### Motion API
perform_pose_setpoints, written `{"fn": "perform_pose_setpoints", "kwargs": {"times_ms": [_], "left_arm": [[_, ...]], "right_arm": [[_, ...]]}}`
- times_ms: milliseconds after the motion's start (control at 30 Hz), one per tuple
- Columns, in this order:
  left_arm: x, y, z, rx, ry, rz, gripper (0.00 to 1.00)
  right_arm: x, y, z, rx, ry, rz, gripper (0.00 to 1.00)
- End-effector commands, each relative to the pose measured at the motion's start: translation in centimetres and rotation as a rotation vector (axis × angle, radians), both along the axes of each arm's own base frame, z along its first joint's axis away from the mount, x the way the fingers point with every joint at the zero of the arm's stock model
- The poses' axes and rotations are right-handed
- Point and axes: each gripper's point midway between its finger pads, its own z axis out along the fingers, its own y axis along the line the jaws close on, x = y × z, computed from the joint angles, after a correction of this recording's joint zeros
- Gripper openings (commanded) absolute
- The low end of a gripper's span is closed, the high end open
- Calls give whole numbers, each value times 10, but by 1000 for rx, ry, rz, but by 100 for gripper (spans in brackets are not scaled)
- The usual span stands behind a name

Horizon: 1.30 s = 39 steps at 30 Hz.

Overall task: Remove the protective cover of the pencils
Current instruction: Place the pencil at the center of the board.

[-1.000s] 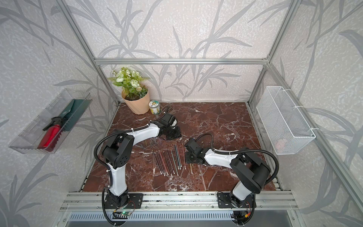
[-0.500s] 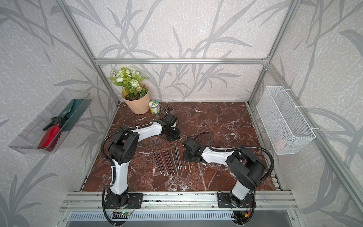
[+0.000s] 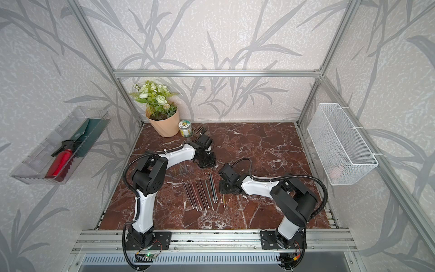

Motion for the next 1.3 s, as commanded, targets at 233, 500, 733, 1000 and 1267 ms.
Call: {"fn": "perform_pose_setpoints", "kwargs": {"times_ms": [233,500,733,1000,1267], "left_arm": [[-8,15,-17,88,55,10,5],[-8,19,-15,107,50,13,14],[-8,19,-14,109,44,7,18],[-7,19,-13,106,39,6,21],[-5,14,-5,73,8,-6,22]], "right_arm": [[-2,-10,5,-32,2,-6,24],[-1,-11,16,-23,-19,-7,24],[0,-12,27,-18,-43,-4,25],[1,-16,39,-19,-74,-7,26],[1,-21,50,-24,-101,-6,27]]}}
